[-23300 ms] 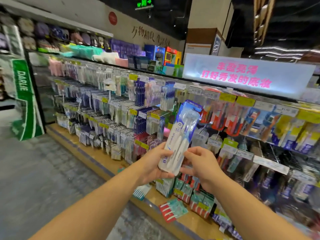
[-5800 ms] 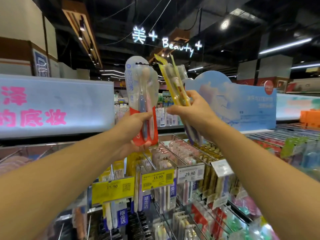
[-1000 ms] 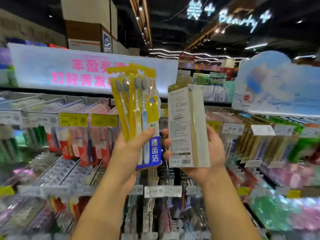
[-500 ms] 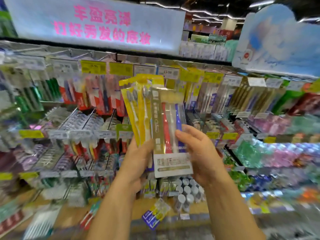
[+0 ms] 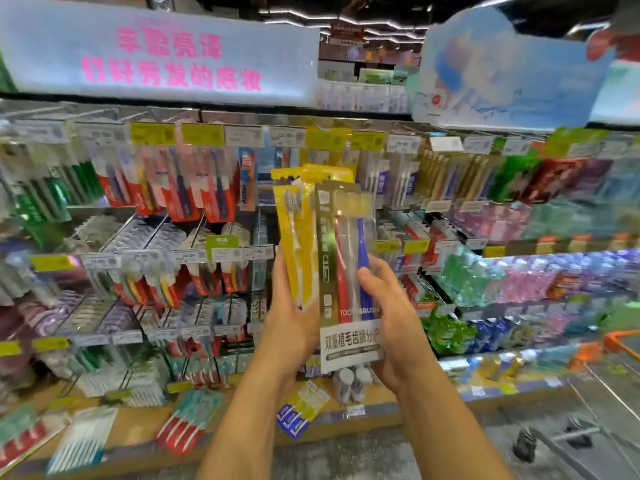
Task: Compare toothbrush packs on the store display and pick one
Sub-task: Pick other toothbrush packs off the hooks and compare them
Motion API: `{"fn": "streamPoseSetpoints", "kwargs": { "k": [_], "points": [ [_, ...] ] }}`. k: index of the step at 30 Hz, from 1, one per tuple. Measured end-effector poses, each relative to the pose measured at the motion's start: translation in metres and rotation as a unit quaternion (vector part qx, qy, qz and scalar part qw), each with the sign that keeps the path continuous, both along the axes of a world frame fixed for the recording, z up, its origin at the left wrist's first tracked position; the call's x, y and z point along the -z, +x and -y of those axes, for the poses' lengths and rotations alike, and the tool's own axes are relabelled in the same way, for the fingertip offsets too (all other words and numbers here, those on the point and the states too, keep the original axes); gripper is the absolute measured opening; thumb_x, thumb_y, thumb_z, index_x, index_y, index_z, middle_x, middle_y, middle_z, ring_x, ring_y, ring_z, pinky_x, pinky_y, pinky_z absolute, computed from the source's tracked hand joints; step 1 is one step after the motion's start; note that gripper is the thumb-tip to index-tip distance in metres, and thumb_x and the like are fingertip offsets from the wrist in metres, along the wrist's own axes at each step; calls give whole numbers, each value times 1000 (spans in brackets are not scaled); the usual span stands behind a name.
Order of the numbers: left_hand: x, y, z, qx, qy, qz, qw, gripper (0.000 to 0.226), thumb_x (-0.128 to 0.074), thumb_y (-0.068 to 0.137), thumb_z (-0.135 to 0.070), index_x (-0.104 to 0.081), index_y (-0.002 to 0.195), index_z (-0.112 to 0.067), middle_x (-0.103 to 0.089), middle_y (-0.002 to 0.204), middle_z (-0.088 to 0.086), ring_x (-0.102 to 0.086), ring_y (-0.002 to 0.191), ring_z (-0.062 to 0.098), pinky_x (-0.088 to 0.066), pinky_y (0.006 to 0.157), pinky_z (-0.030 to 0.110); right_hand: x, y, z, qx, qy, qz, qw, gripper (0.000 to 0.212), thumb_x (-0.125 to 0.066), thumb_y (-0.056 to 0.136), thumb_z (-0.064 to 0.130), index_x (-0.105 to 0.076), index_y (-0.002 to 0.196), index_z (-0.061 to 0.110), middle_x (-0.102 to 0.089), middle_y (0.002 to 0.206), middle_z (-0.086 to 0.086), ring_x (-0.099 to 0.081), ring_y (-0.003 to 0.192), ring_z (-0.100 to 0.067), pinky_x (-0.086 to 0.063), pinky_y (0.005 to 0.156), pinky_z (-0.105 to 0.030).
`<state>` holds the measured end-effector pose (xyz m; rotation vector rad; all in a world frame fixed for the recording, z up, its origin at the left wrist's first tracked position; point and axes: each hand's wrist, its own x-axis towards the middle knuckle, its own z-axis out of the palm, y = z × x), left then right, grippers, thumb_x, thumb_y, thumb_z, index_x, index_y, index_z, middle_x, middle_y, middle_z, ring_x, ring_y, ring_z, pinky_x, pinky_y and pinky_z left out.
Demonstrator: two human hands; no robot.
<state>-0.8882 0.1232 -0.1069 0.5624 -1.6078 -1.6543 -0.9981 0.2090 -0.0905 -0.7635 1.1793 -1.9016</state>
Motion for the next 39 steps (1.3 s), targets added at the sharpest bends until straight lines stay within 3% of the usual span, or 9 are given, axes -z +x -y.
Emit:
{"fn": "streamPoseSetpoints", "kwargs": {
  "k": [3,7,11,17,22,24,28,32,39],
  "points": [
    [10,-18,-38,21,-11,2,1000,93,-77,92,-33,-12,151,-64,-66,136,-15,-68,121,13,-59,95,36,10,-13,-41,20,25,13,999,52,-75,87,38,-61,135,24,-70,130,-13,-72,107,-33,-62,86,-46],
    [19,-35,-87,28,140,-22,990,156,-72,27,-97,-22,162,-36,-53,153,-12,-51,142,20,-54,98,31,24,-27,-94,48,41,36,997,49,-75,87,34,-62,132,18,-69,127,-22,-73,101,-35,-64,81,-42],
    [24,-44,-136,109,178,-35,977,62,-61,86,-67,-40,145,-60,-61,144,-15,-64,129,16,-51,103,45,36,-37,-135,66,62,31,995,36,-65,90,31,-64,123,18,-74,116,-19,-73,103,-42,-63,86,-48],
    [66,-50,-174,60,260,-38,963,72,-67,79,-70,-49,145,-48,-53,154,-2,-56,136,16,-45,114,46,47,-38,-176,68,74,15,995,33,-68,84,34,-67,115,22,-79,95,-6,-77,85,-29,-63,76,-42],
    [79,-48,-206,42,271,-20,961,44,-79,87,-46,-56,101,-80,-52,106,-59,-37,89,-48,-41,101,3,49,-39,-202,61,90,-3,994,32,-61,99,27,-62,130,29,-80,104,1,-78,93,-22,-63,78,-33],
    [62,-54,-223,92,289,-27,952,62,-92,75,-29,-61,89,-81,-63,96,-53,-55,93,-34,-48,87,3,47,-41,-211,63,84,-4,994,43,-66,90,34,-61,133,32,-79,110,3,-78,97,-23,-64,81,-36],
    [61,-66,-233,92,199,-27,975,104,-86,55,-71,-56,144,-27,-74,126,8,-75,109,27,-65,75,36,42,-46,-227,81,60,-6,995,51,-68,77,42,-64,127,37,-80,108,9,-78,97,-17,-63,78,-30],
    [56,-76,-240,63,167,20,984,49,-46,104,-35,-48,151,-21,-78,114,9,-79,91,24,-63,61,34,41,-49,-240,104,47,15,993,42,-64,78,49,-65,120,43,-79,108,12,-77,100,-15,-63,85,-36],
    [48,-94,-261,81,174,70,979,40,-41,110,-27,-50,141,-3,-77,72,-7,-75,63,9,-57,47,25,43,-64,-259,133,42,63,988,44,-41,106,52,-63,140,35,-74,128,1,-73,114,-22,-58,98,-48]
  ]
}}
